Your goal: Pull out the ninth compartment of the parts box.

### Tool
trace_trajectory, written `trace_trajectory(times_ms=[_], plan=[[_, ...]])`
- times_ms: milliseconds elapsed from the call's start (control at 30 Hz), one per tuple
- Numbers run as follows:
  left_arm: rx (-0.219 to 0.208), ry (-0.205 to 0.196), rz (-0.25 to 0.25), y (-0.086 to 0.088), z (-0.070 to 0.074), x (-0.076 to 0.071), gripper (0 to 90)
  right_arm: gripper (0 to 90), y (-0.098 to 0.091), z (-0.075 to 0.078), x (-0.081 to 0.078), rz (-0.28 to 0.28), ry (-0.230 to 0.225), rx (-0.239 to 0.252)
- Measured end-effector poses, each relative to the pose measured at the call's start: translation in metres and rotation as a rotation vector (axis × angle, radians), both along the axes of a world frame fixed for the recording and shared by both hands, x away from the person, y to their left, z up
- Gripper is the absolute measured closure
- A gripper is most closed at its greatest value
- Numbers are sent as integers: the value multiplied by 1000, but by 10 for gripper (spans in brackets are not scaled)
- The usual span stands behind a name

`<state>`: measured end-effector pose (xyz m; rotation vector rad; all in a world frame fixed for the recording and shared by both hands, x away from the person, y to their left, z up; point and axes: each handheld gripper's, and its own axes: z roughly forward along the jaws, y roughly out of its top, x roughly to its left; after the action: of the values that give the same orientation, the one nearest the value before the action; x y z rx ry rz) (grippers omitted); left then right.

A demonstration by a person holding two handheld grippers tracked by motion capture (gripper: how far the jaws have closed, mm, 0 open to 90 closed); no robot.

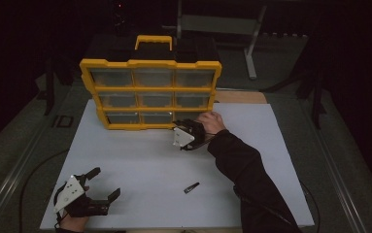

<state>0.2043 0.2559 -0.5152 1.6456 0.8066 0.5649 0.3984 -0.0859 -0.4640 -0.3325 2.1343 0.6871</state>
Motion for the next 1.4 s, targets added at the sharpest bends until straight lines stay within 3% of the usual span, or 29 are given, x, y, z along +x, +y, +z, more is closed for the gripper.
trace_trajectory(times_ms=[467, 533, 633, 900, 1033, 1400], plan=[[8, -9, -8, -2, 0, 0, 0, 749, -4, 0, -25, 23, 30, 25], [9, -8, -10, -2, 0, 0, 0, 749, -5, 1, -28, 32, 52, 43], [7, -6, -11, -2, 0, 0, 0, 747, -5, 1, -32, 43, 40, 26], [12, -6, -12, -2, 0, 0, 0, 746, -12, 0, -31, 68, 41, 27], [15, -6, -13, -3, 0, 0, 0, 745, -10, -1, -31, 65, 20, 14], [18, -5, -13, -3, 0, 0, 0, 741, -8, -2, -28, 66, 53, 46]])
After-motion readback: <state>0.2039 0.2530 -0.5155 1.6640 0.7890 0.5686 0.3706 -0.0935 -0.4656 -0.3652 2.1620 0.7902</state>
